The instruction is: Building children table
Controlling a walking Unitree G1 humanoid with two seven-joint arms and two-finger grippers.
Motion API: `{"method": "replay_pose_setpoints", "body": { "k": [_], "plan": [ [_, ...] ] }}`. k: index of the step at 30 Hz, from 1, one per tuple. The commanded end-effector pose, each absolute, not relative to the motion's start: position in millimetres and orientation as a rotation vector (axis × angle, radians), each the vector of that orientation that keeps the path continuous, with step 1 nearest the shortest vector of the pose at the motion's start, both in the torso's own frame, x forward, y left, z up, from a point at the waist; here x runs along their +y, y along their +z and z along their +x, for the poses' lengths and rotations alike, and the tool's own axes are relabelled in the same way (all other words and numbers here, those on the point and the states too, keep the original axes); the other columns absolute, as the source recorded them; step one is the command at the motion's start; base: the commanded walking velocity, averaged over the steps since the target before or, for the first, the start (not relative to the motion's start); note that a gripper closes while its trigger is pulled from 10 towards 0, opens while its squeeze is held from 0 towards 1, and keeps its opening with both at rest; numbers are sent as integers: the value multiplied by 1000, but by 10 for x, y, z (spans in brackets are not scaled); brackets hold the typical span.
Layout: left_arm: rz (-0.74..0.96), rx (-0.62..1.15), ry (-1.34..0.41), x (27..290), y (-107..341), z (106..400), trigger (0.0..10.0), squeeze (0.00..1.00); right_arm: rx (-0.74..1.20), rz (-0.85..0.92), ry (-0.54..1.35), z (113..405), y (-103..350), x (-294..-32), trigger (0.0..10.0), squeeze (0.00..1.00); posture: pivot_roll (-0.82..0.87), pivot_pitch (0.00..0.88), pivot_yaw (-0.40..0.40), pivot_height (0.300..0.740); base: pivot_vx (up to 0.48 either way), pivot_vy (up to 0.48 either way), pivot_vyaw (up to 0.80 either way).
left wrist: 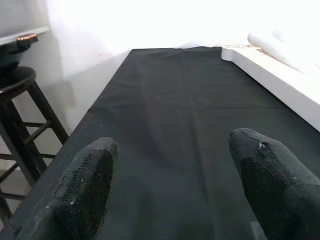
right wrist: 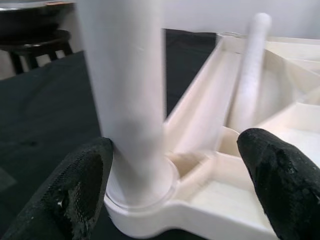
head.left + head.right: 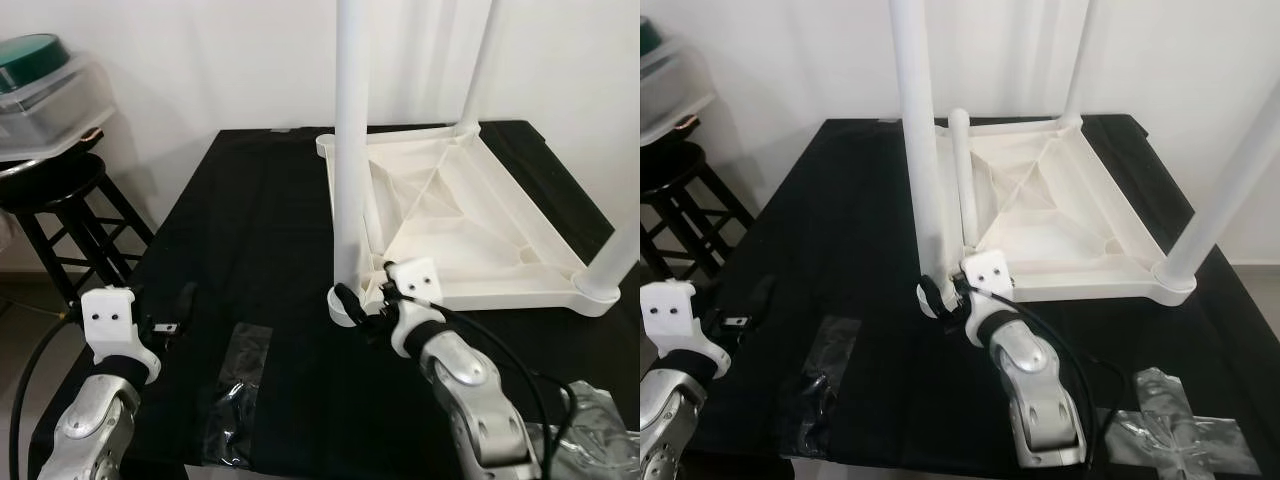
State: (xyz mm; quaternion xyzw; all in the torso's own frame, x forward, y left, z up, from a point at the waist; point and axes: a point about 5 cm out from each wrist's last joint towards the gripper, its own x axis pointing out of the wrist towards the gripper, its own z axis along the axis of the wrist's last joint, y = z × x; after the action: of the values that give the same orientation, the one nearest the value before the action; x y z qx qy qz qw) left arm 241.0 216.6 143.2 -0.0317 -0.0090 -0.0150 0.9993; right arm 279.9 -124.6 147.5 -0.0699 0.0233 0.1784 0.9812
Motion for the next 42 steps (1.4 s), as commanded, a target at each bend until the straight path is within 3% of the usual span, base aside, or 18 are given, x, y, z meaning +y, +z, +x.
{"method": "replay_pose_setpoints", "body": {
  "k": [1,9,35,42],
  "plan": [
    [-42,-26,-35,2131,1428,2391,10000,0,17,-147,359,2772,1511,-1239,10000,0,-113,60,79,740,0,0,0],
    [-63,-26,-87,1995,1428,2391,10000,0,2,-205,409,2710,1525,-1222,10000,0,-113,53,90,740,0,0,0],
    [-118,-39,-91,1964,1405,2421,10000,0,8,-150,544,2691,1506,-1158,10000,0,-119,52,73,740,0,-465,0],
    [-121,-35,-93,1950,1386,2424,10000,0,14,-64,683,2676,1495,-1098,10000,0,-119,40,72,740,0,-467,0]
  ]
}}
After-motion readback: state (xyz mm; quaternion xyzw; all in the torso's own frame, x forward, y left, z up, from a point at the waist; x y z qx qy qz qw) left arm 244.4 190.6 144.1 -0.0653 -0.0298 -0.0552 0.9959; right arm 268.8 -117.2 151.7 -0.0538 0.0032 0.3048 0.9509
